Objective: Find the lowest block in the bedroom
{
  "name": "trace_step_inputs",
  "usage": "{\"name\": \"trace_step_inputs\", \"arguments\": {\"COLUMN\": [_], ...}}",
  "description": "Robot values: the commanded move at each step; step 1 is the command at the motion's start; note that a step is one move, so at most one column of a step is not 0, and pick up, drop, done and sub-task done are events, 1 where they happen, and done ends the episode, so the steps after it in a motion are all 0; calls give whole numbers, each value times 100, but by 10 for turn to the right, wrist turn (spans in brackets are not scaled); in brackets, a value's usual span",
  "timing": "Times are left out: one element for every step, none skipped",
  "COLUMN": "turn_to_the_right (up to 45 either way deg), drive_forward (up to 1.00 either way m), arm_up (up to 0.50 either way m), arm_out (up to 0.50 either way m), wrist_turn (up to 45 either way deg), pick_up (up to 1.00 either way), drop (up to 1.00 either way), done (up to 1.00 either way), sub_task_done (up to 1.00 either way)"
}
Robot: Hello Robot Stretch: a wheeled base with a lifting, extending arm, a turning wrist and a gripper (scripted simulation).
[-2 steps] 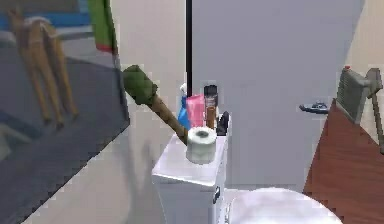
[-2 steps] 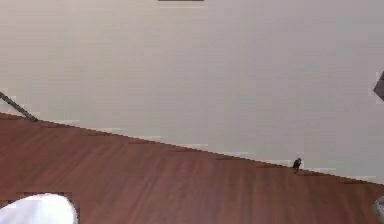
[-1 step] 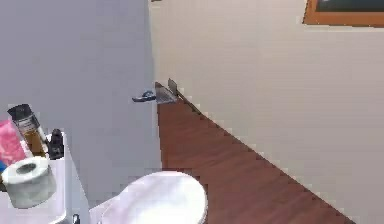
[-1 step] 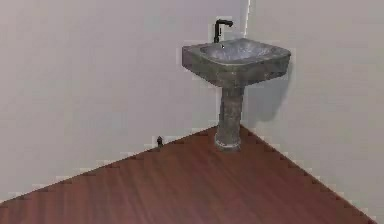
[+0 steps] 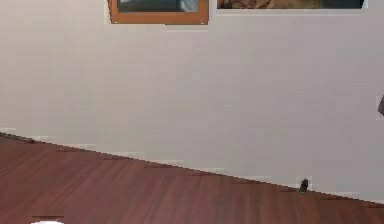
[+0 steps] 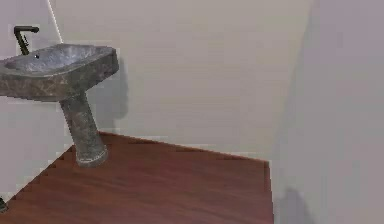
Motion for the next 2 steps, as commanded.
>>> {"name": "trace_step_inputs", "arguments": {"turn_to_the_right": [180, 0], "drive_forward": [0, 15], "arm_up": [0, 0], "arm_out": [0, 0], "wrist_turn": [0, 0], "pick_up": [0, 0], "drop": [0, 0], "done": [0, 0], "sub_task_done": [0, 0]}}
